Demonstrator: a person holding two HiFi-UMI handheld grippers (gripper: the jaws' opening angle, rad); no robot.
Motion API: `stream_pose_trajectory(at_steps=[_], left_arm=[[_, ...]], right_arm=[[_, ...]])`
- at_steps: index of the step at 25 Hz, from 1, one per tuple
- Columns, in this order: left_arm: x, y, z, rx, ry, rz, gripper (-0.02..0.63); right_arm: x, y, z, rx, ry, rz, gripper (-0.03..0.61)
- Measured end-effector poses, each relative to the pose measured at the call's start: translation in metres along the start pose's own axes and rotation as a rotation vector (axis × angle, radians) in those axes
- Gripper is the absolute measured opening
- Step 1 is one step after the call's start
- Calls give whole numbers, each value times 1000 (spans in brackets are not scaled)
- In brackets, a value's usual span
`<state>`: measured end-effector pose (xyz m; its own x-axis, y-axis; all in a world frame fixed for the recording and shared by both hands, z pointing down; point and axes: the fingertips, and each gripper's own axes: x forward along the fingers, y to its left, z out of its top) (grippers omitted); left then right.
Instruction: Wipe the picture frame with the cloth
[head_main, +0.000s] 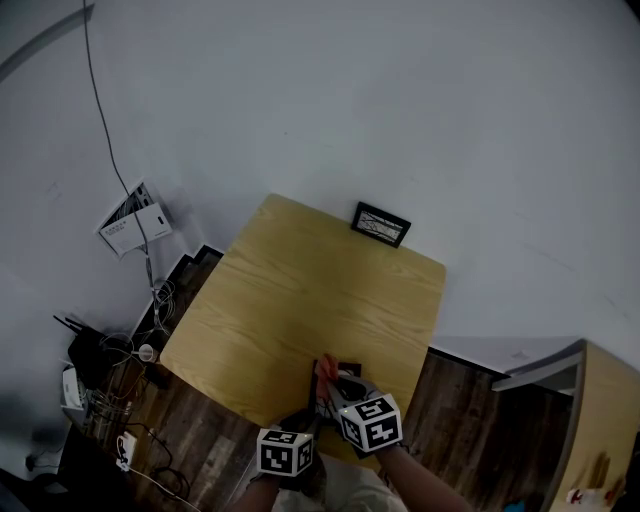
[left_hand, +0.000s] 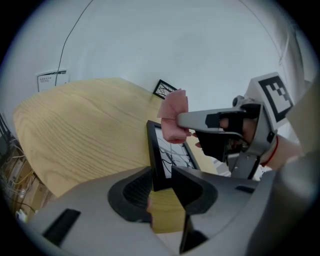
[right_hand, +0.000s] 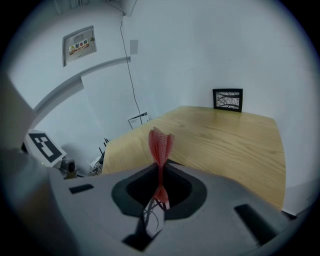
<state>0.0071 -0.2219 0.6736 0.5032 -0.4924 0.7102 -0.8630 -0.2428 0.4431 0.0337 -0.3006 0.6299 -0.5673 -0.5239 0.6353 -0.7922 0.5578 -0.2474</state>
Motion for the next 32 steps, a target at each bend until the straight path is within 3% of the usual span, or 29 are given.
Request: stream_pose_trajectory(at_steps=[15,32], left_arm=[[1,1,0,-16,2,-14,107],[0,1,0,-15,-9,-15,107]], right_arm=[[29,-15,-20,-76,146,-79,17],[2,-46,-36,-66,159,-193,16]])
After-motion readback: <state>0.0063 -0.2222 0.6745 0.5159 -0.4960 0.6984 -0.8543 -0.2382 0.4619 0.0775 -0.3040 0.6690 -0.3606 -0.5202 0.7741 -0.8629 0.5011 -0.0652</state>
